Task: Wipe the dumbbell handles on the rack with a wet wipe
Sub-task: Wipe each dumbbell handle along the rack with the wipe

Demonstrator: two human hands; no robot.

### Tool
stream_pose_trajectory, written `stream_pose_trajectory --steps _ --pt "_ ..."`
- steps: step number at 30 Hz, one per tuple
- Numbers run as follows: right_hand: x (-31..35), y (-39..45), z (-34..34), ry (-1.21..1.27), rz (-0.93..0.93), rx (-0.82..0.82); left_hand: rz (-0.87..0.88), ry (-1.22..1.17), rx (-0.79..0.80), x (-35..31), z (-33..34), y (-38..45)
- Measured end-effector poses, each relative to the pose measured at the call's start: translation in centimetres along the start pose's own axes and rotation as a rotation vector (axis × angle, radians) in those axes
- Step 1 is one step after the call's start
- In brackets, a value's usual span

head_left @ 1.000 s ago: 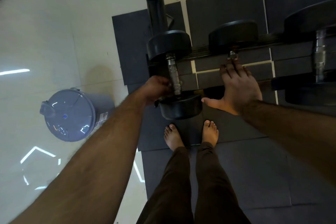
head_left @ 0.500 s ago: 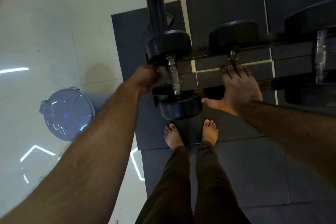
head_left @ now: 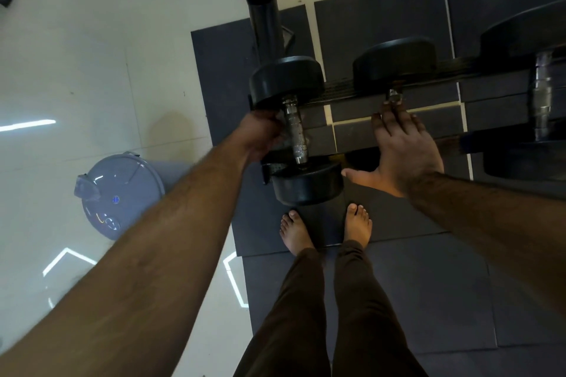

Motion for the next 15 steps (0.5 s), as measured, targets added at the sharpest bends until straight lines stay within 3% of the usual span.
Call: stream_pose_trajectory --steps 1,3,6,10,11,13,15 --pt "0.0 0.0 -0.1 0.004 0.001 0.000 -0.060 0.027 0.084 0.6 0.7 -0.1" --pt "0.0 -0.1 -0.3 0.012 0.002 0.000 -0.181 0.301 0.224 1.2 0.6 -1.1" --pt "0.0 -0.2 -0.4 0.017 -0.004 -0.001 -0.196 0.562 0.223 0.1 -1.8 -2.1" --pt "0.0 -0.2 -0.3 0.026 -0.012 -0.005 -0.018 0.304 -0.153 -0.3 -1.8 -1.1" --pt "0.1 -0.2 -0.4 0.030 -0.009 -0.009 -0.003 0.214 -0.165 0.0 -0.6 -0.9" --pt "0.2 -0.3 -0.4 0.027 -0.001 -0.007 -0.034 0.042 -0.043 0.8 1.7 -1.2" --pt "0.1 -0.3 -0.5 0.025 0.004 -0.010 -0.068 0.112 0.076 1.7 2.1 -1.8"
Point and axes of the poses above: each hand's wrist, its own y-axis towards the middle knuckle, its own z-axis out of the palm, x = y × z, the point moved 1 cm from there along y, towards the middle knuckle, and after that the axes turned 1 degree about y, right-handed, at the moved point
